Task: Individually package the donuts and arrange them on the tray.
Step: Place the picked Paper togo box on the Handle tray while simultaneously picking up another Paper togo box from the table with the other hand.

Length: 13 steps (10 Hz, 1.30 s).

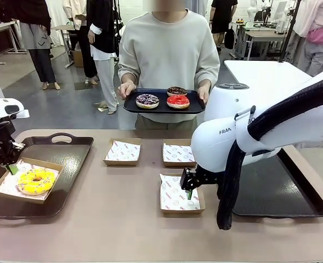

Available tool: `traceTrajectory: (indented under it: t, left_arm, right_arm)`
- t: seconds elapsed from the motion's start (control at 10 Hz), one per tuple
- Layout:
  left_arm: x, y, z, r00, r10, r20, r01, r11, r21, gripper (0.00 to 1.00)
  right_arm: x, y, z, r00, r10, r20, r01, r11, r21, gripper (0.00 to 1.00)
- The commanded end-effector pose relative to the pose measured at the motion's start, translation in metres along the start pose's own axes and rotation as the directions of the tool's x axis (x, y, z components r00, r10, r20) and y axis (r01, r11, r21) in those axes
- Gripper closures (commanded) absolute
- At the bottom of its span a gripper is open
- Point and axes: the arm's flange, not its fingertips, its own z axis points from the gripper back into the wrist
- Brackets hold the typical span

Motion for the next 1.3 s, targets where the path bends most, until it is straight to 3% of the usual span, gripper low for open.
traceTrajectory:
  t: [0.0, 0.4, 1.1, 1.2]
  left_arm:
    - [-0.003, 0.010, -0.003, 1.000, -0.015, 0.015, 0.016, 1.000, -0.024, 0.99]
    - [0.004, 0.011, -0.015, 1.000, -0.011, -0.007, 0.011, 1.000, -0.022, 0.99]
    - [0.021, 0.005, -0.036, 0.999, 0.002, -0.046, -0.001, 1.000, 0.007, 0.99]
    - [0.021, 0.004, -0.036, 0.999, 0.002, -0.044, -0.001, 1.000, 0.010, 0.99]
  right_arm:
    - [0.005, 0.010, -0.007, 0.998, -0.025, 0.052, 0.027, 0.998, -0.050, 0.00]
    - [0.009, 0.009, -0.005, 0.995, -0.051, 0.085, 0.055, 0.997, -0.047, 0.00]
    - [0.010, 0.008, -0.009, 0.996, -0.052, 0.067, 0.056, 0.997, -0.045, 0.00]
    - [0.010, 0.008, -0.009, 0.997, -0.041, 0.068, 0.044, 0.998, -0.042, 0.37]
